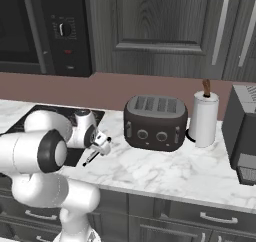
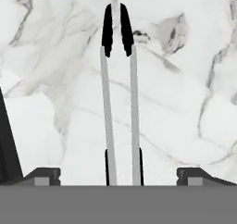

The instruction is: Pick up the tongs from the counter and place them near the plate next to the oven.

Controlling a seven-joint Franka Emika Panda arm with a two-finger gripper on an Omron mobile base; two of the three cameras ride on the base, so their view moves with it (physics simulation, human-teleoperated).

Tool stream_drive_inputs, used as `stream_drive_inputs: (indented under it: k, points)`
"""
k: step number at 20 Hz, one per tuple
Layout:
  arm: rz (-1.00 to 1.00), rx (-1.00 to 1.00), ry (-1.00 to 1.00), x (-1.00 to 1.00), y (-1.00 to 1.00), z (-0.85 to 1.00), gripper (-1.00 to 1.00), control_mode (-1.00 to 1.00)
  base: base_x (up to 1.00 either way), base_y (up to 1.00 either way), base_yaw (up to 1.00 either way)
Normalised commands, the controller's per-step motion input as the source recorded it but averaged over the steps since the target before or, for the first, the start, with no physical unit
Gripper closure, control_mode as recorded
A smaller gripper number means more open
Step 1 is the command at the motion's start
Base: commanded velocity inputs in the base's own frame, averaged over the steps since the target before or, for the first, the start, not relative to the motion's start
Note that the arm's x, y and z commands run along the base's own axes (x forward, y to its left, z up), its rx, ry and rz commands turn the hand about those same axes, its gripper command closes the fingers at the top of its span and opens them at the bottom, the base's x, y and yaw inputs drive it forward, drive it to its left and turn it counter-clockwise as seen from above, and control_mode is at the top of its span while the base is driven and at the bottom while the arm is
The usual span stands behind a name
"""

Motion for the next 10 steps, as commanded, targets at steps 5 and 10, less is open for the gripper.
stream_drive_inputs:
  k: [5, 10]
  points:
    - [0.0, 0.0, 0.0, 0.32, 0.0, -0.4, -1.0, -1.0, 0.0, 0.0, 0.0]
    - [0.0, 0.0, 0.0, 0.15, -0.12, -0.41, -1.0, -1.0, 0.0, 0.0, 0.0]
